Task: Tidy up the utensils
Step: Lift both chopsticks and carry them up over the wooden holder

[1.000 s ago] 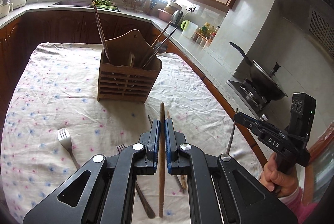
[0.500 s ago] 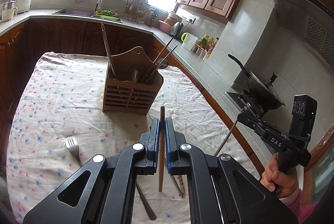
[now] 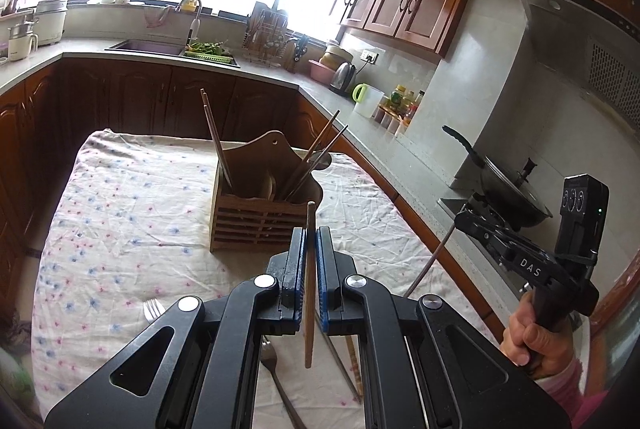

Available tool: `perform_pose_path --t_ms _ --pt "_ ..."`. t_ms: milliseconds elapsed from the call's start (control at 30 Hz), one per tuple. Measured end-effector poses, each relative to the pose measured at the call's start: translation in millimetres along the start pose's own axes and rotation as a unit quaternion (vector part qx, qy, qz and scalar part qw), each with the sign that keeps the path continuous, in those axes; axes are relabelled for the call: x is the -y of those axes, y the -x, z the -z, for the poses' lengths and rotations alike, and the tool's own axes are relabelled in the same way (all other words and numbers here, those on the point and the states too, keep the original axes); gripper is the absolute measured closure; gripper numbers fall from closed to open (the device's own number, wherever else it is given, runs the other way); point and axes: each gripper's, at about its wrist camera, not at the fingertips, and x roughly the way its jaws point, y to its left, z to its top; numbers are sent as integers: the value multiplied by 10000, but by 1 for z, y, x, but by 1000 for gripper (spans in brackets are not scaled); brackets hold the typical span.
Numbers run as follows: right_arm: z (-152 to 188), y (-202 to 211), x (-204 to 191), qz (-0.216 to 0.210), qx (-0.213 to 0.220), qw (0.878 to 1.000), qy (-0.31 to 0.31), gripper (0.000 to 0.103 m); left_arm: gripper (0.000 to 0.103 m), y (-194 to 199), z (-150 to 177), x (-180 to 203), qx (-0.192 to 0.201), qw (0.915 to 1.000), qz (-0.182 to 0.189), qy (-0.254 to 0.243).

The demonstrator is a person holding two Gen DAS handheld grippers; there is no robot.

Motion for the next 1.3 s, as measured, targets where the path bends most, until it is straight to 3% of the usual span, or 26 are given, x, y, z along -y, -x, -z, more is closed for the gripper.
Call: perform_pose_path --t_ms 433,900,1167,1300 --pt "-61 -24 -13 -147 469 9987 119 99 99 1 -66 -7 591 9980 -145 -170" --pt "-138 -75 -22 -252 870 9958 164 99 99 -26 -152 -27 1130 9923 -416 -276" --pt "-136 -118 -12 -194 725 9972 29 99 98 -69 -144 -53 941 9940 -544 89" --pt "-123 -137 -4 -154 602 9980 -90 99 98 -68 -135 -59 1240 9889 -808 112"
